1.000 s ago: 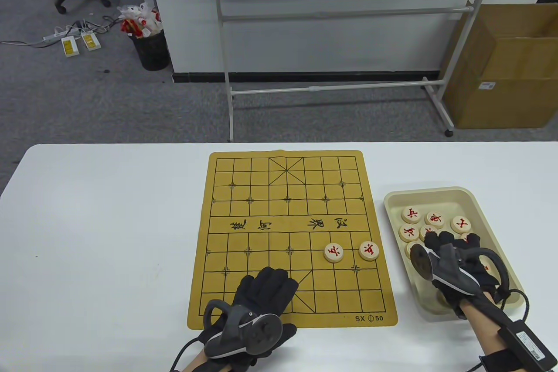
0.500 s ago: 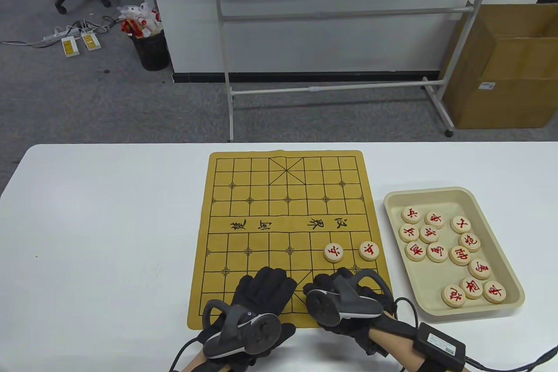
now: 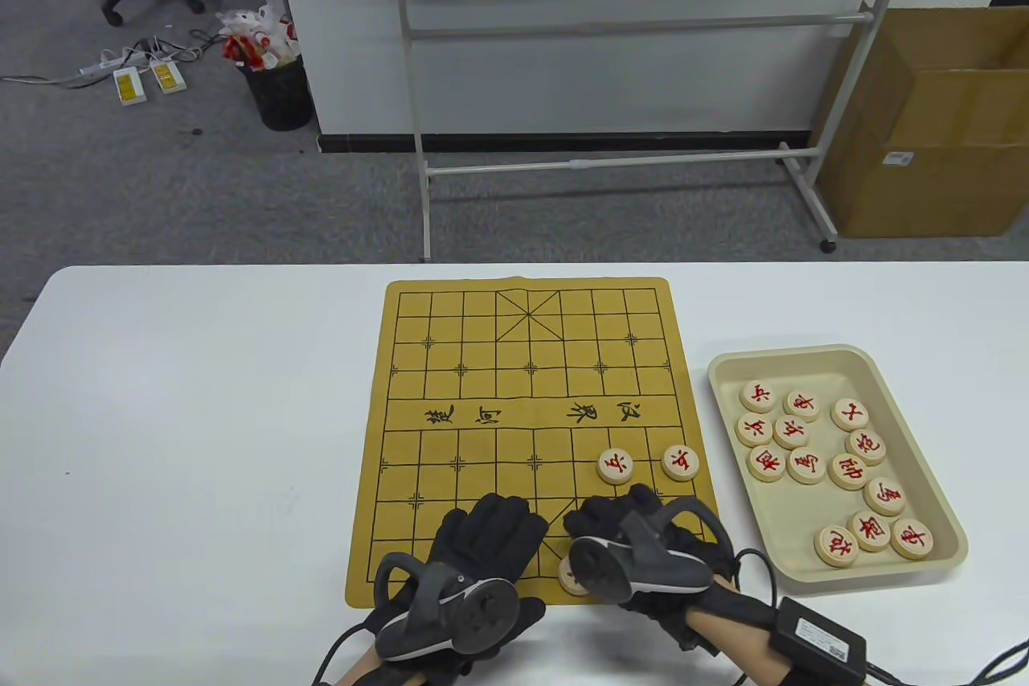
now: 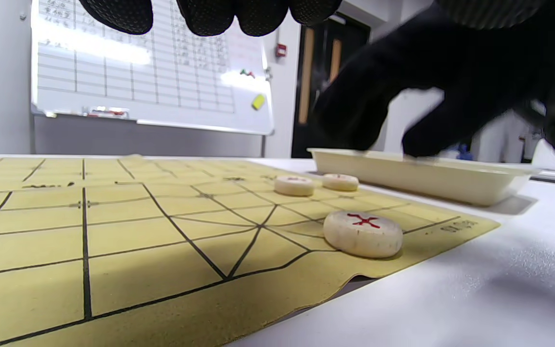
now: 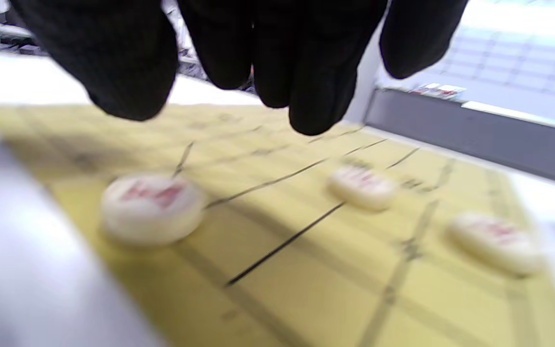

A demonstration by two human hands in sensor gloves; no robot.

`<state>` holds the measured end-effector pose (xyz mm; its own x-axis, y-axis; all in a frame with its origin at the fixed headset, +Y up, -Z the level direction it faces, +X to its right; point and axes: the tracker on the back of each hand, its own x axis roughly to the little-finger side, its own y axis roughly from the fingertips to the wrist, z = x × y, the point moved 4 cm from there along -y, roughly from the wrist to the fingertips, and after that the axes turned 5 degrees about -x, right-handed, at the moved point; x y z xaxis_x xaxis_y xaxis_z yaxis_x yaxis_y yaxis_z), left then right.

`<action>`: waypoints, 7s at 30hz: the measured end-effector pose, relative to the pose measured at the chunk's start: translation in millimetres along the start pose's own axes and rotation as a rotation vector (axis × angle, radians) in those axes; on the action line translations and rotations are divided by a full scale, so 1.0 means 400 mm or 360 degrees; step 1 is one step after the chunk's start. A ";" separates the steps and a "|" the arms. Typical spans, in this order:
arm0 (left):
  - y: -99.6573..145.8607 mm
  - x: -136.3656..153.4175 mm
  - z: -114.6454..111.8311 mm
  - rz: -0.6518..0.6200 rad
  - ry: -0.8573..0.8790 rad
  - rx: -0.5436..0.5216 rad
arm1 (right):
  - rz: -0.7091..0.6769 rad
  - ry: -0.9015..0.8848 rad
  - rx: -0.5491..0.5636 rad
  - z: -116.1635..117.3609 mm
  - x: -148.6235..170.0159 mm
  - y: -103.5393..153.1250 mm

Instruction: Set up Chinese chess pieces

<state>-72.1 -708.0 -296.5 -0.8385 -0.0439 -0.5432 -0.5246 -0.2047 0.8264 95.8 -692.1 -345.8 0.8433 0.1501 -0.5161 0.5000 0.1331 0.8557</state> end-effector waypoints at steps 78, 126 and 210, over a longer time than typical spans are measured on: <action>0.002 -0.009 -0.001 -0.0005 -0.0022 -0.0006 | 0.0319 0.0252 -0.0322 0.114 0.155 -0.151; -0.002 -0.010 -0.002 -0.0003 -0.0045 0.0010 | 0.1017 0.0190 -0.0739 0.279 0.585 0.188; -0.001 -0.010 -0.003 -0.0002 -0.0043 0.0010 | 0.1025 0.0050 -0.0461 0.087 0.598 0.191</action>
<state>-68.6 -708.8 -294.8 -0.8415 -0.0171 -0.5400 -0.5264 -0.1988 0.8267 342.8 -680.2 -402.6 0.9455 0.3143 0.0850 -0.1727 0.2628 0.9493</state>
